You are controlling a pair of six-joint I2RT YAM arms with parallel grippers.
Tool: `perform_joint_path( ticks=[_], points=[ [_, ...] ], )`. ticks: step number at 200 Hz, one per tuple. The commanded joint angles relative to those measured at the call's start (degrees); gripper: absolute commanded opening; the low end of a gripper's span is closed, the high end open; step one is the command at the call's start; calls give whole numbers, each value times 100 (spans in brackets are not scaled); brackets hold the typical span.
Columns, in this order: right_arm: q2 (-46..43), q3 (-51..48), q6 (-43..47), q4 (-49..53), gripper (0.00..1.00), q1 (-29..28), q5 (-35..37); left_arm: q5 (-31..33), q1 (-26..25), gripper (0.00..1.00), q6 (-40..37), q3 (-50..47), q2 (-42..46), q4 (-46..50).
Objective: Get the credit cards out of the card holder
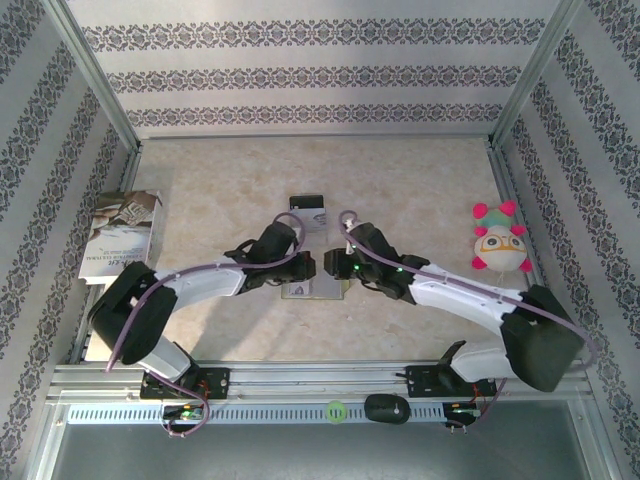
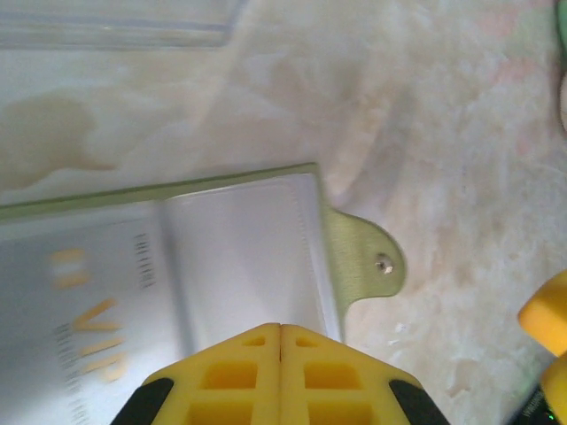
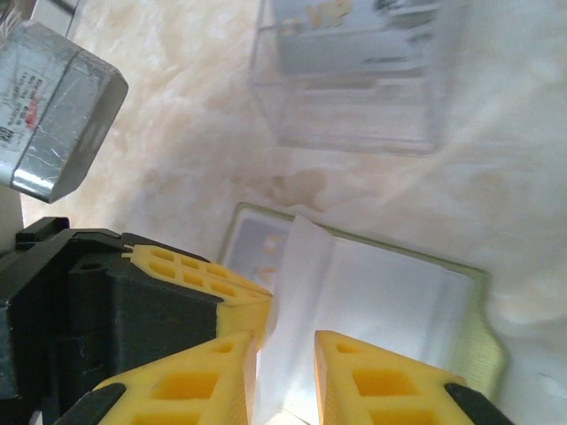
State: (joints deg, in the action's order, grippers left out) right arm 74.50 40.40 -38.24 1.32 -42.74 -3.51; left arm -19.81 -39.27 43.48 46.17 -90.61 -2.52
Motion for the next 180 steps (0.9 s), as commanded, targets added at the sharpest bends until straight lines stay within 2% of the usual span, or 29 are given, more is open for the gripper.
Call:
perform_joint_path(
  ticks=[1, 36, 81, 101, 133, 165, 180],
  points=[
    [-494, -281, -88, 229, 25, 220, 450, -443, -292, 3, -217, 390, -525, 228],
    [-958, -493, 1, 441, 27, 395, 579, -973, -494, 0, -157, 857, -1324, 257],
    [-977, -465, 18, 424, 28, 442, 510, -1062, -494, 1, -166, 984, -1434, 292],
    [-894, -362, 79, 319, 31, 438, 330, -909, -470, 7, -70, 757, -1006, -83],
    [-480, -86, 143, 144, 31, 413, -222, -306, -248, 18, -73, 242, 210, -397],
    [360, 385, 273, -45, 26, 124, -882, 766, 39, 23, -526, -193, 1442, 441],
    [879, 609, 226, -88, 19, -56, -1139, 635, 482, 23, -538, -457, 1596, 587]
  ],
)
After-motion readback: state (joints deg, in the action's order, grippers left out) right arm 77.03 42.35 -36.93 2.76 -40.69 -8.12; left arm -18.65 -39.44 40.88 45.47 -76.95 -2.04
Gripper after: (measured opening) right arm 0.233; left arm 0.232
